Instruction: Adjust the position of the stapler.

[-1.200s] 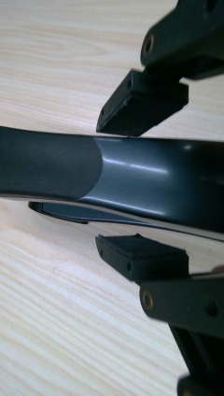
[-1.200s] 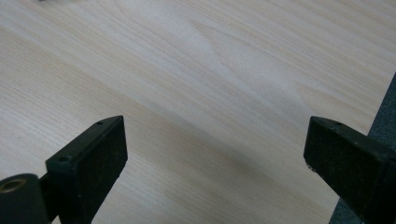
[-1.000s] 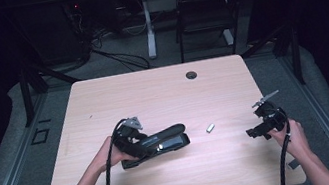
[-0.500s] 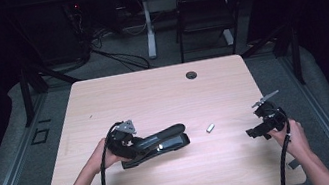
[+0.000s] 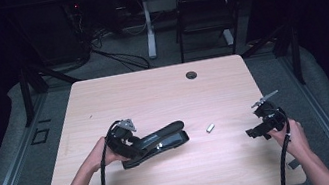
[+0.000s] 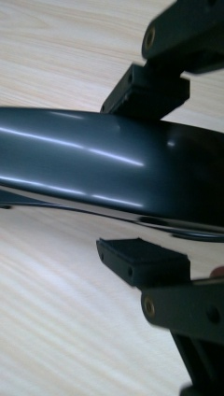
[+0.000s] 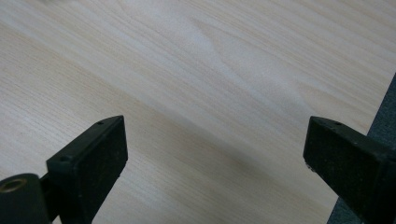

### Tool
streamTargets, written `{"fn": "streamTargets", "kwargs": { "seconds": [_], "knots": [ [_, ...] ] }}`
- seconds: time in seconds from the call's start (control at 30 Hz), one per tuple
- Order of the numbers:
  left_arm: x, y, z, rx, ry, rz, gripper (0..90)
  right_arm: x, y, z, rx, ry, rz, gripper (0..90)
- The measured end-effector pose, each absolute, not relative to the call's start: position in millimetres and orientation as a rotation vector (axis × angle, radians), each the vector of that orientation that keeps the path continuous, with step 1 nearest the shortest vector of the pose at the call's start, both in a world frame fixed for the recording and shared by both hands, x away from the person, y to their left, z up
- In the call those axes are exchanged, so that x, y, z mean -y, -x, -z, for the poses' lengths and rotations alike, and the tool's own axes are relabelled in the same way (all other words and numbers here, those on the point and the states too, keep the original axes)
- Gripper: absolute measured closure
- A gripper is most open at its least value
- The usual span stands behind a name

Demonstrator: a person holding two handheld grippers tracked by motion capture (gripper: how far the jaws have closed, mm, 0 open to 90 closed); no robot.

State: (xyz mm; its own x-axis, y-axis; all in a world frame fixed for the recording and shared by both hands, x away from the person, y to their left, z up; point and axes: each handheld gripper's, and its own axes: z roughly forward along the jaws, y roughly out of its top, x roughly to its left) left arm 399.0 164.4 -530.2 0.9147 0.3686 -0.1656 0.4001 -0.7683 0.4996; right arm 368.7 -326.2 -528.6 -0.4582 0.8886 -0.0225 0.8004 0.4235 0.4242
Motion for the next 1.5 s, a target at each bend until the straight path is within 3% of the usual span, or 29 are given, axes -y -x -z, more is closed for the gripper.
{"fn": "streamTargets", "kwargs": {
  "seconds": [0.13, 0.37, 1.0, 1.5],
  "knots": [
    [-164, -396, 535, -0.507, -2.560, 0.049, 43.2, 326, -369, 527, -2.443, -1.461, -0.515, 5.9],
    [-164, -397, 536, -0.335, -2.554, 0.007, 46.2, 326, -369, 528, -2.447, -1.464, -0.516, 5.9],
    [-152, -420, 536, -0.075, -2.569, 0.050, 46.4, 317, -369, 528, -2.469, -1.453, -0.533, 5.9],
    [-153, -423, 536, -0.078, -2.564, 0.020, 46.1, 317, -369, 527, -2.479, -1.438, -0.515, 5.9]
  ]
}}
